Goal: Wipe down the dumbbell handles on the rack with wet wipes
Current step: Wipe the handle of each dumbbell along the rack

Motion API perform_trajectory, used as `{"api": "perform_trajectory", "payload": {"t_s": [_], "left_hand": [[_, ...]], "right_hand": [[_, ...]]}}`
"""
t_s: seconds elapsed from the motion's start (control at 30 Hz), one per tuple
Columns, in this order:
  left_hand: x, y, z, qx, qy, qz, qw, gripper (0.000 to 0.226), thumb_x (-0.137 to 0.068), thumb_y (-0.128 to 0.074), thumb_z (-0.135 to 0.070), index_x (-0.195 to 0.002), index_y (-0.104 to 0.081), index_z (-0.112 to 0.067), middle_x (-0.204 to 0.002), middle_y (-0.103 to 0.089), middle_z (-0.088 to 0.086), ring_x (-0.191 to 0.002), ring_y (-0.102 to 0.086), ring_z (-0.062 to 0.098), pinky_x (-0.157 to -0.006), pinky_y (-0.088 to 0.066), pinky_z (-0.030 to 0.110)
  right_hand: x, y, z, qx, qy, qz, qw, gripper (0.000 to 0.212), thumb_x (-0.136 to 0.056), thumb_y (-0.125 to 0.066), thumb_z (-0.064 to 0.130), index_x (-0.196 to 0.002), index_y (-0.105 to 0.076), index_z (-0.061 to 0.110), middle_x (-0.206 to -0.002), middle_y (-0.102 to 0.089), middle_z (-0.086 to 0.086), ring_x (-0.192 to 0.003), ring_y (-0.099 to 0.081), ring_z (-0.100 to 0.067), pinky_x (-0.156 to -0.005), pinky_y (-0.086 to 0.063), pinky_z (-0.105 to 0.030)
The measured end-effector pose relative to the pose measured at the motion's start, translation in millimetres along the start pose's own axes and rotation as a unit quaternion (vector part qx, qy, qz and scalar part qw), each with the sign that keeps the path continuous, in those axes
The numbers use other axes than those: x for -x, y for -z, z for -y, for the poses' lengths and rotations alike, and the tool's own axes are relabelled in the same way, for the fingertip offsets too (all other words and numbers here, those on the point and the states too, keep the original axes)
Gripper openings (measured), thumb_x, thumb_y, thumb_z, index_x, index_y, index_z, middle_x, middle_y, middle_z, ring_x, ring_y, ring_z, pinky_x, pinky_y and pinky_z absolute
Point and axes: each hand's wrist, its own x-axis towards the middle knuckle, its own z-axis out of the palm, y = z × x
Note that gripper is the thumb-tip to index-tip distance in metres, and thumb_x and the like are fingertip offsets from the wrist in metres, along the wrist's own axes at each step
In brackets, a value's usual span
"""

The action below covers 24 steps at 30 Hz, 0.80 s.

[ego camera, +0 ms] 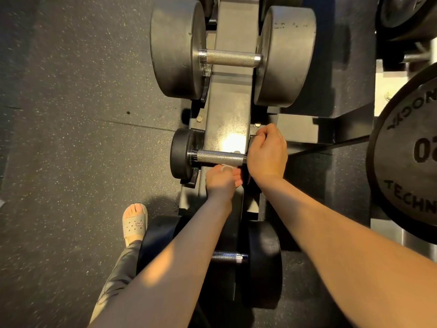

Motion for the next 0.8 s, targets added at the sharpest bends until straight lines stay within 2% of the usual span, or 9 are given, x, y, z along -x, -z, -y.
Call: {"api": "perform_trajectory", "payload": {"t_s": [0.2,0.3,0.4,0.47,0.53,0.6,0.67,0.73,0.8], "left_hand": [[6.9,-0.4,1.5,-0.138,-0.022,0.028,0.990,0.023,-0.098,-0.053,-0.013,-0.091,-0.071,0.000,-0.072,-0.061,0.007,-0.068,-0.053,0.017,-0.066,-0.043,0.032],[8.6,6.7,-1.9,-0.090,0.015,0.048,0.995,0.014,-0.096,-0.064,-0.017,-0.089,-0.076,-0.015,-0.063,-0.058,-0.006,-0.062,-0.047,0.010,-0.057,-0.038,0.023],[16.1,13.9,-0.4,-0.029,0.018,0.057,0.998,0.019,-0.095,-0.070,-0.023,-0.107,-0.076,-0.010,-0.074,-0.062,-0.006,-0.071,-0.052,0.010,-0.062,-0.042,0.022],[26.5,20.4,-0.5,-0.026,-0.035,0.063,0.997,0.023,-0.096,-0.068,-0.026,-0.098,-0.075,-0.004,-0.077,-0.058,0.002,-0.075,-0.052,0.012,-0.073,-0.043,0.027],[35.6,25.8,-5.4,-0.101,-0.151,0.053,0.982,0.028,-0.096,-0.066,-0.027,-0.083,-0.069,-0.003,-0.081,-0.058,0.002,-0.076,-0.053,0.012,-0.075,-0.040,0.028],[36.0,31.3,-15.0,-0.280,-0.322,0.002,0.904,0.019,-0.095,-0.066,-0.028,-0.079,-0.068,-0.019,-0.091,-0.059,-0.004,-0.084,-0.053,0.010,-0.074,-0.040,0.026],[26.9,34.6,-26.4,-0.440,-0.481,-0.018,0.758,0.007,-0.091,-0.066,-0.025,-0.092,-0.073,-0.022,-0.098,-0.058,-0.005,-0.093,-0.052,0.013,-0.081,-0.042,0.029],[13.9,28.8,-31.7,-0.540,-0.538,0.017,0.648,0.021,-0.086,-0.066,-0.020,-0.106,-0.073,-0.018,-0.104,-0.064,-0.002,-0.103,-0.054,0.021,-0.090,-0.041,0.036],[2.1,23.6,-38.0,-0.578,-0.546,0.063,0.603,0.026,-0.083,-0.067,-0.017,-0.109,-0.072,-0.013,-0.105,-0.070,0.001,-0.106,-0.056,0.025,-0.092,-0.038,0.037]], "right_hand": [[-0.2,-1.1,-0.7,0.002,-0.001,-0.006,1.000,0.017,-0.103,-0.043,0.018,-0.094,-0.058,0.017,-0.095,-0.060,0.000,-0.096,-0.055,-0.020,-0.086,-0.051,-0.045],[-0.2,-1.3,-0.8,0.007,0.000,-0.008,1.000,0.016,-0.103,-0.043,0.018,-0.093,-0.056,0.019,-0.095,-0.060,0.000,-0.095,-0.055,-0.020,-0.085,-0.051,-0.042],[-0.9,-1.8,-1.3,0.012,-0.001,-0.005,1.000,0.016,-0.103,-0.043,0.018,-0.094,-0.056,0.018,-0.095,-0.060,0.000,-0.095,-0.055,-0.020,-0.083,-0.050,-0.039],[-1.7,-2.8,-2.5,0.011,-0.004,-0.005,1.000,0.016,-0.103,-0.043,0.018,-0.095,-0.057,0.017,-0.095,-0.060,-0.001,-0.094,-0.055,-0.019,-0.083,-0.050,-0.039],[-2.3,-3.0,-2.9,0.004,-0.013,-0.007,1.000,0.017,-0.104,-0.043,0.019,-0.097,-0.058,0.016,-0.096,-0.060,-0.001,-0.094,-0.055,-0.019,-0.085,-0.051,-0.041],[-3.0,-3.6,-3.6,-0.006,-0.024,-0.008,1.000,0.018,-0.104,-0.042,0.018,-0.097,-0.059,0.016,-0.097,-0.060,0.000,-0.096,-0.056,-0.018,-0.087,-0.051,-0.043],[-2.2,-3.9,-3.7,-0.012,-0.030,-0.011,0.999,0.020,-0.104,-0.041,0.017,-0.097,-0.059,0.018,-0.097,-0.061,0.001,-0.098,-0.056,-0.018,-0.089,-0.051,-0.044],[-1.6,-3.8,-3.2,-0.016,-0.035,-0.015,0.999,0.021,-0.103,-0.040,0.017,-0.096,-0.059,0.019,-0.098,-0.061,0.002,-0.099,-0.057,-0.019,-0.090,-0.051,-0.044],[-1.2,-3.7,-3.4,-0.018,-0.037,-0.015,0.999,0.021,-0.104,-0.040,0.016,-0.097,-0.059,0.019,-0.099,-0.061,0.002,-0.101,-0.057,-0.019,-0.091,-0.051,-0.044]]}}
